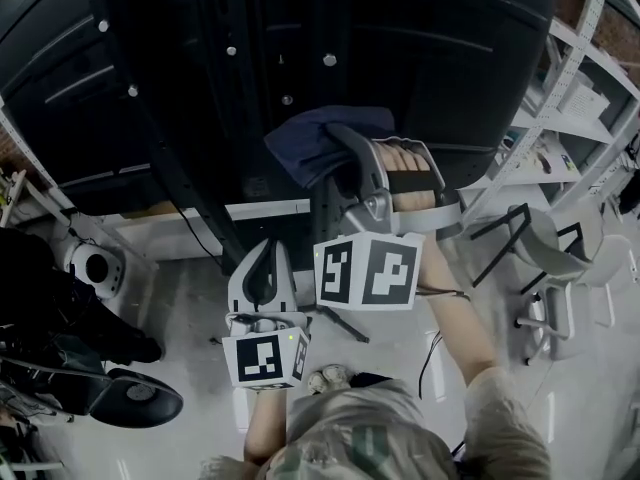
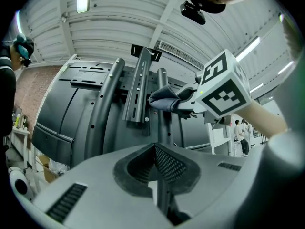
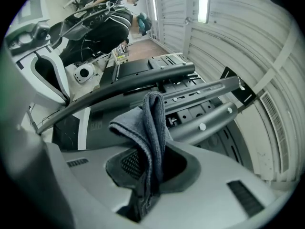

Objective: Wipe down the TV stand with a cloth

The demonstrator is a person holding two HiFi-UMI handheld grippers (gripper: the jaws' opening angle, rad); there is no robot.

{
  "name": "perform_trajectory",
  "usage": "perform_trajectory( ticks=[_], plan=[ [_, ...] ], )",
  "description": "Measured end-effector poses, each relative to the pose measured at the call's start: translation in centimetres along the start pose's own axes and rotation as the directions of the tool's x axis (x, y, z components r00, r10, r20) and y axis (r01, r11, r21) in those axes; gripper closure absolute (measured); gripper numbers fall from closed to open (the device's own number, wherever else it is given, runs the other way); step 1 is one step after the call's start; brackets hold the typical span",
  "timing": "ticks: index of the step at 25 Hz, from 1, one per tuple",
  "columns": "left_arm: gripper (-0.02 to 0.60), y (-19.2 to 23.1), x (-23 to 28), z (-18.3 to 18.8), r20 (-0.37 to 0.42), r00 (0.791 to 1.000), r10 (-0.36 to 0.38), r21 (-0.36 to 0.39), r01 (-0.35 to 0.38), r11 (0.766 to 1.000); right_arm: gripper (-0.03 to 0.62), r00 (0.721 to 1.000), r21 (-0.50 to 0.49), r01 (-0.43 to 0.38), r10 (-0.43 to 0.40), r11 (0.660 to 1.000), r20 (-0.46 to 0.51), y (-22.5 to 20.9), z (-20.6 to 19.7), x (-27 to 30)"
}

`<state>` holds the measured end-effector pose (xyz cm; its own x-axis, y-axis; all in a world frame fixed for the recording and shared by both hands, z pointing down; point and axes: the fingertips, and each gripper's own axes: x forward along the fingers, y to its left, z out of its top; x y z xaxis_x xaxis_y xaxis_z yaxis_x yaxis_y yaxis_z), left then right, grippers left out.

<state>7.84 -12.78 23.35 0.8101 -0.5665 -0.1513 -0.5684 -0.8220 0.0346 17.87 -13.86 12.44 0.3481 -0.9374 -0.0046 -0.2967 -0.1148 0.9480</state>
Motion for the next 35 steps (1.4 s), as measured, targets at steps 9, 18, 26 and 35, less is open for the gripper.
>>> perform_trajectory(
  ticks=[9,18,26,35],
  plan=[
    [0.566,0.2,0.3,-2.0,-0.05,0.999,0.011,-0.003,-0.011,1.0,0.531,0.997,0.052,-0.082,0.082,0.995,0.0,3.8,-1.4,-0.2],
    [0.566,1.1,0.8,-3.6,-0.063,0.998,0.026,-0.013,-0.027,1.0,0.531,0.988,0.108,-0.152,0.152,0.983,0.001,8.1,-2.8,-0.3],
    [0.565,1.2,0.7,-4.5,-0.074,0.997,0.034,-0.02,-0.035,0.999,0.531,0.97,0.137,-0.238,0.242,0.962,-0.015,12.5,-4.4,-0.5],
    [0.566,1.4,0.7,-6.6,-0.116,0.993,0.035,-0.048,-0.041,0.998,0.531,0.935,0.16,-0.342,0.352,0.926,-0.038,18.4,-6.2,-0.6]
  ],
)
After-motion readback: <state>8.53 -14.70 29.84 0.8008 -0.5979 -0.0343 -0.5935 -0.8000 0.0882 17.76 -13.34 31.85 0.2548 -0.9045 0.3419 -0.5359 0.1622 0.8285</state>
